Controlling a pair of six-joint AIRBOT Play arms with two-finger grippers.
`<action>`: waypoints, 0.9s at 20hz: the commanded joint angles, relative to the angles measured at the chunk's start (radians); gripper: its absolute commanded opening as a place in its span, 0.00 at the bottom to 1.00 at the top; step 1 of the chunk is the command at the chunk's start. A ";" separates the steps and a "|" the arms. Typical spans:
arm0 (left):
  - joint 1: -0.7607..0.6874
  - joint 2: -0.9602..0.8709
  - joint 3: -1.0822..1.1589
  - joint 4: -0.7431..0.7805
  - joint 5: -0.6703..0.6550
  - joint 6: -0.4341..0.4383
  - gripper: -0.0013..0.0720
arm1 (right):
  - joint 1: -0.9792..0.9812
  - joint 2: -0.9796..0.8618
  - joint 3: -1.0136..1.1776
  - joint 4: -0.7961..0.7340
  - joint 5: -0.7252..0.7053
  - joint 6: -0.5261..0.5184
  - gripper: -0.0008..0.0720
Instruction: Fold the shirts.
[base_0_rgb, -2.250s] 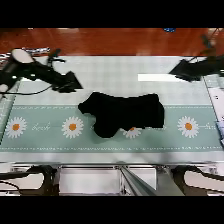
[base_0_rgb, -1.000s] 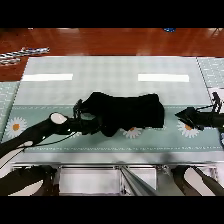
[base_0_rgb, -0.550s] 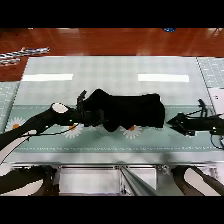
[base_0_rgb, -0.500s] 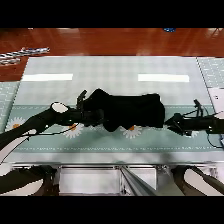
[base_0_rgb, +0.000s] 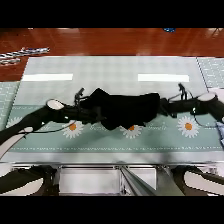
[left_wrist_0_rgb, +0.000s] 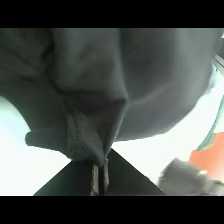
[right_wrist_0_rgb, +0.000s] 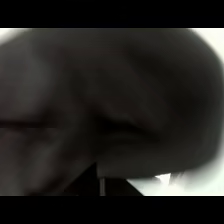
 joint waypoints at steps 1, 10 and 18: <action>0.195 0.092 0.072 -0.003 -0.179 0.034 0.04 | -0.007 0.025 0.267 -0.016 0.123 -0.010 0.05; 0.735 0.421 0.773 -0.130 -0.168 -0.006 0.04 | -0.075 0.147 1.133 -0.084 0.253 0.076 0.05; 1.074 0.599 0.975 -0.021 -0.262 -0.061 0.04 | -0.074 0.494 1.143 -0.560 0.410 0.169 0.05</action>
